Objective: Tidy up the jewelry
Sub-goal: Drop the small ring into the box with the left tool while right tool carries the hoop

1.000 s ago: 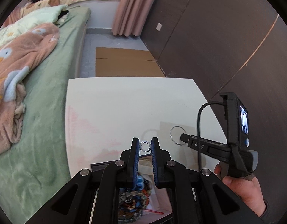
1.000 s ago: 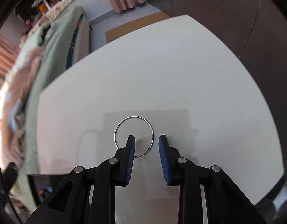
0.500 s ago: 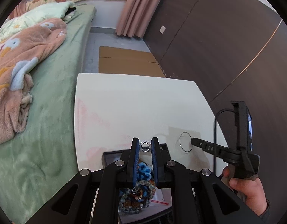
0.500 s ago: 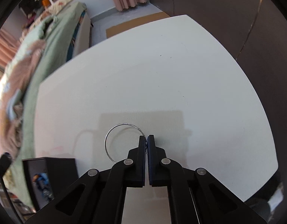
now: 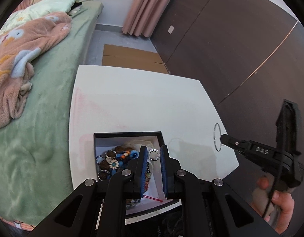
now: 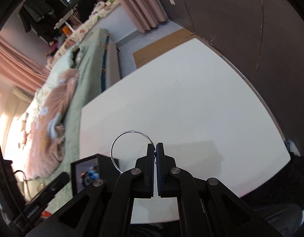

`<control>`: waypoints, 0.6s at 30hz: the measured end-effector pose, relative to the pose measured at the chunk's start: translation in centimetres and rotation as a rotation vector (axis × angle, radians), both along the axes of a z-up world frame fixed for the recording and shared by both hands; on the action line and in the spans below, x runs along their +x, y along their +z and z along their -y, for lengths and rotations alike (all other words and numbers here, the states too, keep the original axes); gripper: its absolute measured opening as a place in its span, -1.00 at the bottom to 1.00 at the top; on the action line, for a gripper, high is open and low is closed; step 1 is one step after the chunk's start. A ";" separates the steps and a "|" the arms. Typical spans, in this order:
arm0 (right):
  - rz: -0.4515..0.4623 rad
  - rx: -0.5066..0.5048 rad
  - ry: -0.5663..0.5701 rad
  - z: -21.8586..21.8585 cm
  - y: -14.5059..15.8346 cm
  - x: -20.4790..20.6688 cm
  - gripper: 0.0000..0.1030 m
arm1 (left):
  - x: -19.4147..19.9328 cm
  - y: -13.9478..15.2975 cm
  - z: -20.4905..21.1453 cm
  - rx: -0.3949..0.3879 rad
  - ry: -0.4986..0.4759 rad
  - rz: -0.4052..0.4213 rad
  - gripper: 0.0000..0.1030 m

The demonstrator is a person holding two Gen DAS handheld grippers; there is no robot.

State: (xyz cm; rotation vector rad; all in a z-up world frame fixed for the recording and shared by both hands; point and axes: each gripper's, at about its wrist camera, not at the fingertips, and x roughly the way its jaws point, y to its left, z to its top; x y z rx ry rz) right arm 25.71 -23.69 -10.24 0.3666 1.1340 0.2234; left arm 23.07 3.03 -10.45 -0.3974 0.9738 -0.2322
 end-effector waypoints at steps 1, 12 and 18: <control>0.008 0.010 -0.001 0.2 0.4 -0.4 -0.94 | 0.0 0.0 0.1 -0.008 -0.001 0.000 -0.74; 0.063 0.067 0.050 -1.5 3.1 -2.1 -0.94 | -0.9 1.4 -0.9 -0.048 0.052 0.021 0.25; 0.068 0.092 0.105 -3.8 3.4 -2.5 -0.94 | -2.2 2.3 -3.6 -0.042 0.099 0.040 0.25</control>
